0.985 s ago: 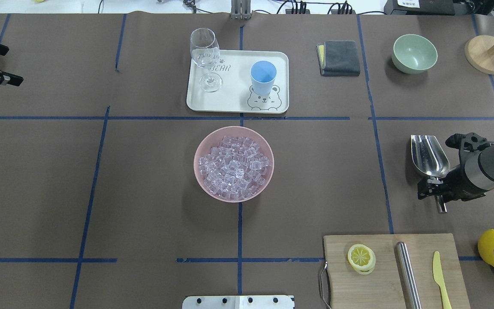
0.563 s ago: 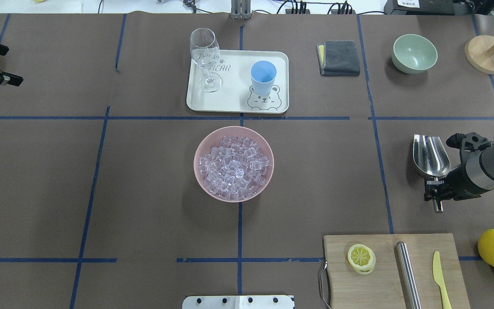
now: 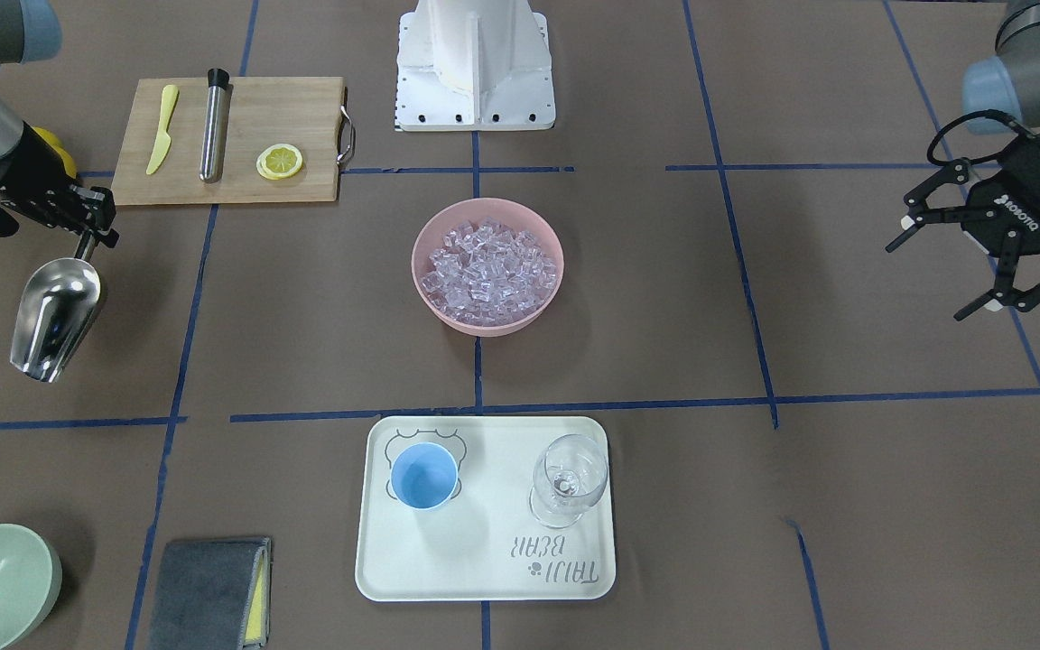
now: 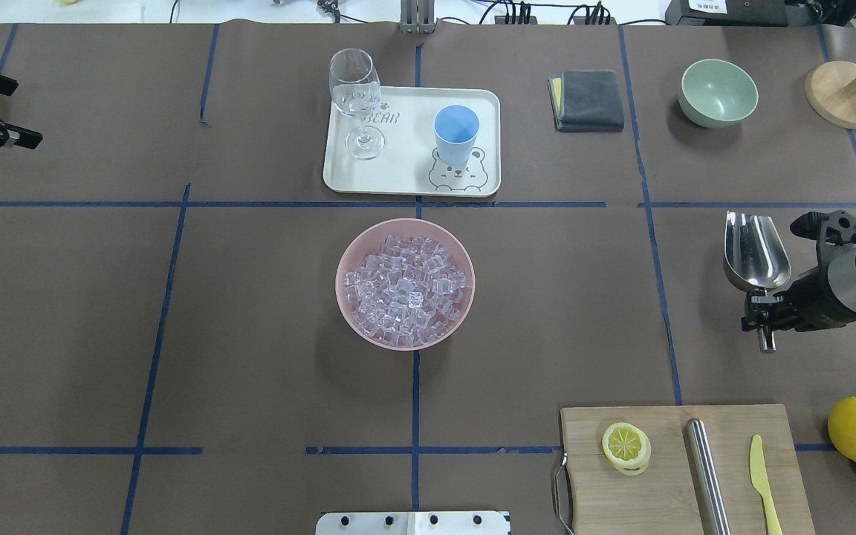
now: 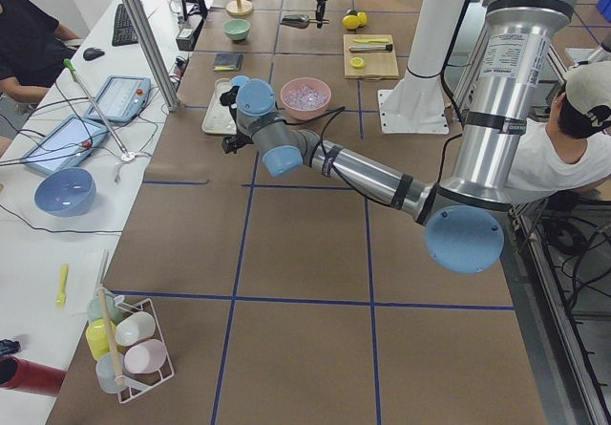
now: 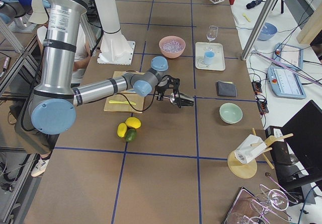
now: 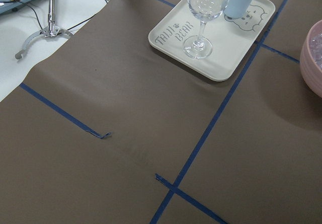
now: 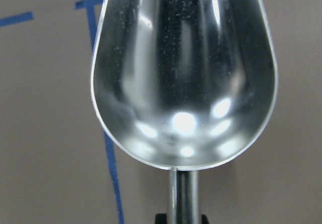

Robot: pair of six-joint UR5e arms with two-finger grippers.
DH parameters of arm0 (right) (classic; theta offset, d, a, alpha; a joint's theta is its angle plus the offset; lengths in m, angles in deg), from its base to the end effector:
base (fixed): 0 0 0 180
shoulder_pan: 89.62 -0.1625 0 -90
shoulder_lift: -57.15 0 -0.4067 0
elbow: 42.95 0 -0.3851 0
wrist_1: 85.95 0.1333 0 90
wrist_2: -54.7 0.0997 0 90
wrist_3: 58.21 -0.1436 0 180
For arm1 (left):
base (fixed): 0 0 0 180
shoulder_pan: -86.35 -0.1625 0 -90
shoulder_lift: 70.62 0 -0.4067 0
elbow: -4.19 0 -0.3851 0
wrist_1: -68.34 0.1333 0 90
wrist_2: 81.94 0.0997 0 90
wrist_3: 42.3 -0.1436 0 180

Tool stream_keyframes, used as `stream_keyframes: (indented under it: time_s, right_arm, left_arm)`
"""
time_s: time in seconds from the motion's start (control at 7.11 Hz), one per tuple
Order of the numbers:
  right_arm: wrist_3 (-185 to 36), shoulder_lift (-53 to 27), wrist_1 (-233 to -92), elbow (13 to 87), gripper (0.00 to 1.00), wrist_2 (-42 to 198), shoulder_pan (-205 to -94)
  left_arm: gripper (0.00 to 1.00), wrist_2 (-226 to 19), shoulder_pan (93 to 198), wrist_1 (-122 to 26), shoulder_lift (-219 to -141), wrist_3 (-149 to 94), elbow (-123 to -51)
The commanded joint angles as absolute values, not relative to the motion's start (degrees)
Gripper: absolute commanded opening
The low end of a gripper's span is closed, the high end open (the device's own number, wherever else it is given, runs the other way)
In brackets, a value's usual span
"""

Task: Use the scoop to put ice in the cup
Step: 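Lower the right gripper onto the metal scoop handle and close it, then lift the scoop with the right gripper while the left gripper moves toward the pink bowl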

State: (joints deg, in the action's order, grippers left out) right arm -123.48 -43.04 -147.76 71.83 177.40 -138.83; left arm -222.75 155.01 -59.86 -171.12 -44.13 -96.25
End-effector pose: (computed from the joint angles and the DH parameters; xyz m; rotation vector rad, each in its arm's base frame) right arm -0.2557 -0.3816 0.4868 0.0022 -0.9065 0.1847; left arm 0.1843 -0.5322 0.3857 0.8291 0.9772 0.8050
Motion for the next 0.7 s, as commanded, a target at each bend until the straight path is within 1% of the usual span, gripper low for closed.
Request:
stream_keyframes:
  time_s: [0.0,0.14,0.28,0.56]
  right_arm:
    - [-119.51,-41.91,-147.73,74.64,0.00,177.05,-141.55]
    - [-114.77,-39.99,-147.73,74.90,0.00,176.53,-141.73]
    - [-114.03,-37.97,-147.91,75.08,0.00,176.17,-142.61]
    - [-113.84,-33.05,-150.61,75.69,0.00,176.26,-144.80]
  left_arm:
    - [1.00,-222.05,146.51,-60.07,-175.26,-43.89,-95.48]
    - [1.00,-218.82,141.69,-60.68,-179.04,-44.58,-93.91]
    - [1.00,-216.61,138.24,-64.08,-180.38,-44.07,-93.37]
    - [1.00,-212.90,137.51,-67.36,-180.48,-43.45,-93.98]
